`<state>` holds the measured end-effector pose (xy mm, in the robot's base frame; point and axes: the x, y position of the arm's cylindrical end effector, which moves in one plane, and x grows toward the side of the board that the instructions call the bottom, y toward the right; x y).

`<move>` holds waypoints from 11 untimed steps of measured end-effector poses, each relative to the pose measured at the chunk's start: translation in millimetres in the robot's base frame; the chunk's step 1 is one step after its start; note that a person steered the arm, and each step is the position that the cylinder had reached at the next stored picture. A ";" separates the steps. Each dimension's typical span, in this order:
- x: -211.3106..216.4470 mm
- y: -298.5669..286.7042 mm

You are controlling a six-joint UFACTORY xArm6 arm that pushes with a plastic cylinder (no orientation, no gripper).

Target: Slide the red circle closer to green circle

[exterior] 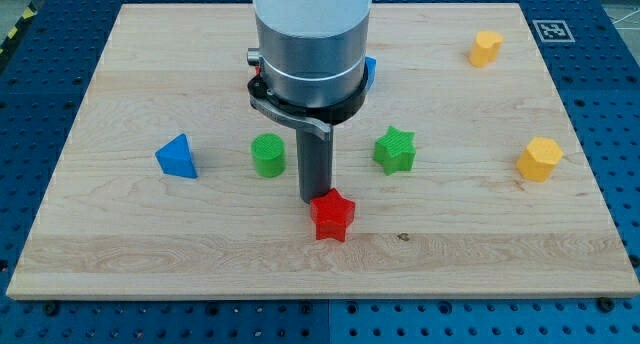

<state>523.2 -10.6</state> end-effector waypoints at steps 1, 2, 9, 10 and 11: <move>12.7 0.0; -8.4 2.9; -178.6 -87.6; -179.3 -87.6; -220.3 -75.9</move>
<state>303.0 -86.6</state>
